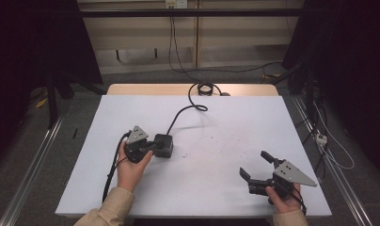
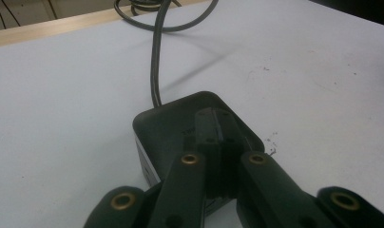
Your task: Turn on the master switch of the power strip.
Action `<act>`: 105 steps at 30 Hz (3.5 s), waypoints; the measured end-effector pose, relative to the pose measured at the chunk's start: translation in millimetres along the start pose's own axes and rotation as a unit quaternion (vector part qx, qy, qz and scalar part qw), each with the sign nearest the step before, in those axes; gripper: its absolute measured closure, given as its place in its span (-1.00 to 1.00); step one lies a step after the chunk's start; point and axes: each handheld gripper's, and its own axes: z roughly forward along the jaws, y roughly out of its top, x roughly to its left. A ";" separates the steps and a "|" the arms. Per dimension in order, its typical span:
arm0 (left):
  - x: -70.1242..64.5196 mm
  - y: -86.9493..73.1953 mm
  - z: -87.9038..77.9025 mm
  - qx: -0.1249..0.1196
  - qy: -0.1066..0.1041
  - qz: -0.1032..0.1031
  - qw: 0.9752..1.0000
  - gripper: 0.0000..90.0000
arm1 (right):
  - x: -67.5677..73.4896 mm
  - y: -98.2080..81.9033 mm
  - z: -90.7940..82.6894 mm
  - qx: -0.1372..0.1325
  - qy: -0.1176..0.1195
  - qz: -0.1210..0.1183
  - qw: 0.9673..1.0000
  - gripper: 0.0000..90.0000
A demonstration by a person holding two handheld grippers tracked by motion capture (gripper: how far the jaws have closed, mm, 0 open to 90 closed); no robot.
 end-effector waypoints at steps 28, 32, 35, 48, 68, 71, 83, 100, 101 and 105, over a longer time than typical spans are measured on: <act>2.8 -4.6 -2.4 -0.030 -0.006 -0.037 0.999 0.95 | 1.3 0.2 3.9 0.002 0.007 0.001 1.000 -0.95; 3.5 -2.8 -6.7 -0.040 -0.009 -0.044 0.998 0.85 | 1.3 0.4 3.8 0.001 0.007 0.001 1.000 -0.95; 3.7 -1.8 -8.9 -0.047 -0.013 -0.056 0.997 0.75 | 1.1 0.3 3.7 0.002 0.008 0.001 1.000 -0.95; 4.8 1.7 -13.9 -0.054 -0.025 -0.071 0.996 0.01 | 0.7 0.0 2.7 0.001 0.008 -0.002 1.000 -0.95; 6.5 2.5 -20.8 -0.058 -0.040 -0.067 0.995 -0.64 | 0.7 1.2 2.9 -0.002 0.010 -0.001 1.000 -0.95; 7.2 2.2 -24.1 -0.059 -0.045 -0.065 0.995 -0.70 | 1.7 1.1 3.6 0.001 0.011 -0.002 1.000 -0.95; 10.5 -2.6 -33.5 -0.065 -0.053 -0.052 0.995 -0.80 | 1.7 1.7 3.1 -0.001 0.012 -0.001 1.000 -0.95; 21.1 -12.9 -49.8 -0.076 -0.038 -0.046 0.995 -0.87 | 1.6 2.1 2.9 -0.002 0.012 0.001 1.000 -0.95; 21.2 -13.7 -50.3 -0.076 -0.040 -0.047 0.995 -0.87 | 1.6 2.1 2.8 -0.003 0.011 0.002 1.000 -0.95; 21.3 -16.5 -51.4 -0.072 -0.037 -0.047 0.996 -0.87 | 1.4 2.3 2.4 -0.003 0.010 0.003 1.000 -0.95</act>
